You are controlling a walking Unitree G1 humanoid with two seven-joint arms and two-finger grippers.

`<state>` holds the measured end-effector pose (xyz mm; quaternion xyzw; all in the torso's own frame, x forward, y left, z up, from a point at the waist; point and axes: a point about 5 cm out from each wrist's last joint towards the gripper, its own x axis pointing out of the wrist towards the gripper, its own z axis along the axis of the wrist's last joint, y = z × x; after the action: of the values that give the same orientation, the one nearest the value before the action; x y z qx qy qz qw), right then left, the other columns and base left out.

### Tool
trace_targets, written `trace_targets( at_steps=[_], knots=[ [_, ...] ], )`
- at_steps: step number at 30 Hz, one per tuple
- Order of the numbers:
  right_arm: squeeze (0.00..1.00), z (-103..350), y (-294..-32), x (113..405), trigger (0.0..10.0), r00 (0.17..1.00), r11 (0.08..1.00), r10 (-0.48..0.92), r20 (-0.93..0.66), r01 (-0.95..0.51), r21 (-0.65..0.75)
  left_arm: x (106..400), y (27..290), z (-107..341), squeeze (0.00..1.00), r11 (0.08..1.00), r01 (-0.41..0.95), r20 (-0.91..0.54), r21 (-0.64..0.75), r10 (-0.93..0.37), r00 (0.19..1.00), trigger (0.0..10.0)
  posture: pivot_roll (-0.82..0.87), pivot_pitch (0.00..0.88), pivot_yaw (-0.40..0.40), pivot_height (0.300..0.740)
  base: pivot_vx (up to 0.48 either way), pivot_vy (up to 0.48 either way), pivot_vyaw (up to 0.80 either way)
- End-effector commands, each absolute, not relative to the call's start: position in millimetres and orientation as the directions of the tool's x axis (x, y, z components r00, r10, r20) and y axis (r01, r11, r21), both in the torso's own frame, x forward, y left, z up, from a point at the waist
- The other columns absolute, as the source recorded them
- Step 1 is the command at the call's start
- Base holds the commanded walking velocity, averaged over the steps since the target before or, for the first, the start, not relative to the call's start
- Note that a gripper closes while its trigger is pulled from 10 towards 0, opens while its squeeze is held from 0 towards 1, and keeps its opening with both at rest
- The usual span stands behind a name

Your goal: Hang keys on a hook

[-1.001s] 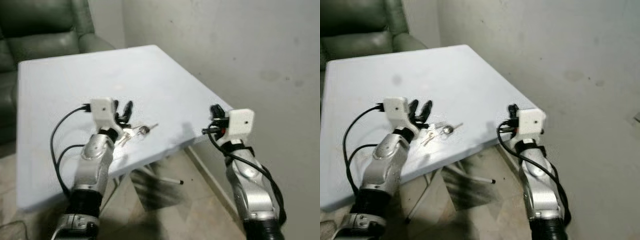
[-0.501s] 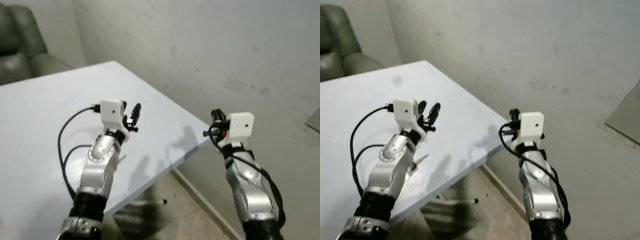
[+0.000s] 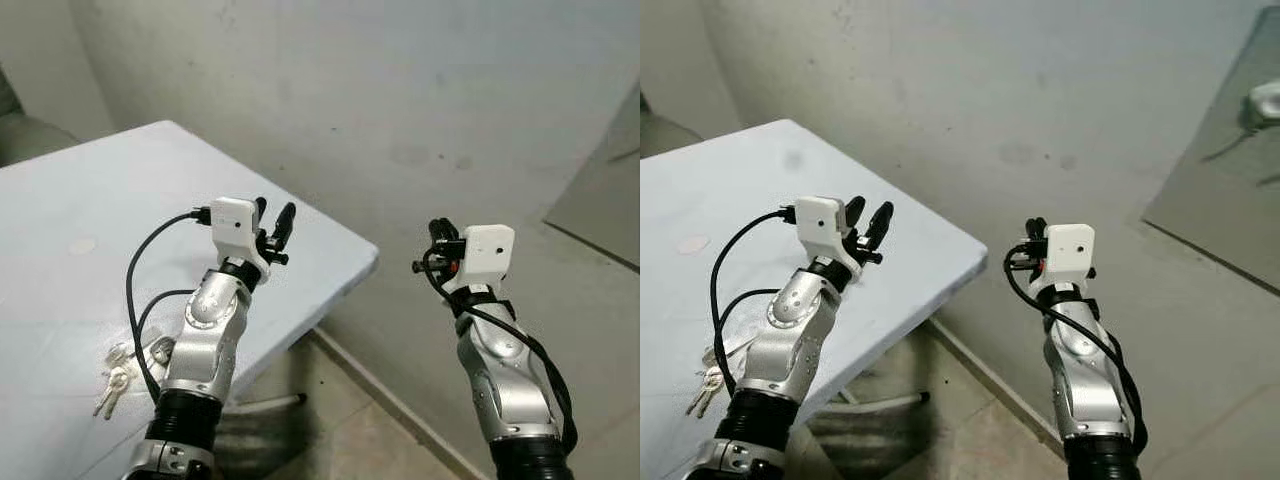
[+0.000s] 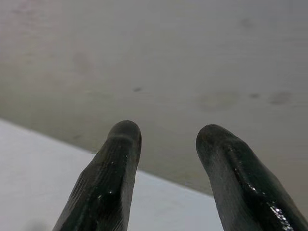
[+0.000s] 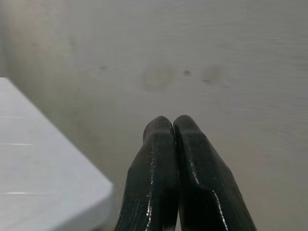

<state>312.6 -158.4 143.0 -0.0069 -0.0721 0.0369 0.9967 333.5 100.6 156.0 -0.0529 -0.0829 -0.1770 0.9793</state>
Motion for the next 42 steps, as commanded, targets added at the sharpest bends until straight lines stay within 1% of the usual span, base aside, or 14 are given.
trace_targets(
  at_steps=[1, 4, 7, 11, 14, 18, 22, 25, 35, 40, 42],
  knots=[
    [0.00, 146.1, -160.7, 313.5, 10.0, 0.987, 0.998, 0.061, 0.147, -0.059, -0.017, 332.2, 100.7, 160.9, 0.00, 0.929, 0.366, 0.206, -0.060, -0.348, 0.915, 10.0, -0.03, 0.000, -0.031, 0.740, 0.000, 0.000, -0.65],
    [0.00, 146.4, -160.6, 313.7, 10.0, 0.987, 0.998, 0.062, 0.148, -0.060, -0.017, 332.4, 101.9, 160.6, 0.00, 0.925, 0.367, 0.206, -0.101, -0.342, 0.917, 10.0, -0.03, 0.000, -0.031, 0.740, 0.000, 0.000, -0.65],
    [0.00, 146.6, -160.4, 313.9, 10.0, 0.987, 0.998, 0.064, 0.147, -0.062, -0.018, 331.8, 102.0, 162.6, 0.00, 0.925, 0.370, 0.224, -0.092, -0.343, 0.912, 10.0, -0.03, 0.000, -0.032, 0.740, 0.000, 0.000, -0.65],
    [0.00, 146.5, -160.4, 313.9, 10.0, 0.987, 0.998, 0.063, 0.146, -0.061, -0.018, 332.5, 101.4, 163.0, 0.00, 0.925, 0.359, 0.212, -0.122, -0.329, 0.920, 10.0, -0.03, 0.000, -0.033, 0.740, 0.000, 0.000, -0.65],
    [0.00, 146.5, -160.6, 313.8, 10.0, 0.988, 0.998, 0.061, 0.145, -0.059, -0.017, 334.4, 101.4, 161.3, 0.00, 0.932, 0.346, 0.182, -0.107, -0.324, 0.928, 10.0, -0.03, 0.000, -0.033, 0.740, 0.000, 0.000, -0.65],
    [0.00, 146.6, -159.6, 314.3, 10.0, 0.988, 0.998, 0.061, 0.145, -0.059, -0.015, 333.9, 100.7, 164.0, 0.00, 0.920, 0.374, 0.204, -0.113, -0.347, 0.915, 10.0, -0.03, 0.000, -0.031, 0.740, 0.000, 0.000, -0.65],
    [0.00, 146.2, -159.4, 313.9, 10.0, 0.988, 0.998, 0.060, 0.145, -0.059, -0.015, 333.7, 100.9, 164.9, 0.00, 0.921, 0.373, 0.207, -0.110, -0.345, 0.915, 10.0, -0.03, 0.000, -0.032, 0.740, 0.301, 0.000, -0.65],
    [0.00, 145.4, -159.5, 313.0, 10.0, 0.988, 0.998, 0.059, 0.143, -0.058, -0.016, 333.5, 101.6, 164.5, 0.00, 0.933, 0.343, 0.203, -0.112, -0.316, 0.927, 10.0, -0.03, 0.000, -0.031, 0.740, 0.000, 0.000, -0.65],
    [0.00, 144.0, -159.5, 311.9, 10.0, 0.989, 0.998, 0.058, 0.138, -0.057, -0.016, 332.2, 100.5, 164.4, 0.00, 0.933, 0.348, 0.211, -0.095, -0.323, 0.923, 10.0, -0.03, 0.000, -0.032, 0.740, 0.000, 0.000, -0.65],
    [0.00, 143.2, -159.1, 311.6, 10.0, 0.989, 0.998, 0.060, 0.135, -0.058, -0.015, 330.2, 100.4, 165.7, 0.00, 0.919, 0.383, 0.231, -0.092, -0.354, 0.906, 10.0, -0.03, 0.000, -0.032, 0.740, 0.000, 0.000, -0.65],
    [0.00, 142.9, -159.0, 311.6, 10.0, 0.989, 0.998, 0.060, 0.135, -0.058, -0.017, 330.7, 101.1, 164.5, 0.00, 0.922, 0.382, 0.215, -0.058, -0.362, 0.907, 10.0, -0.03, 0.000, -0.032, 0.740, 0.000, 0.000, -0.65]
  ],
)
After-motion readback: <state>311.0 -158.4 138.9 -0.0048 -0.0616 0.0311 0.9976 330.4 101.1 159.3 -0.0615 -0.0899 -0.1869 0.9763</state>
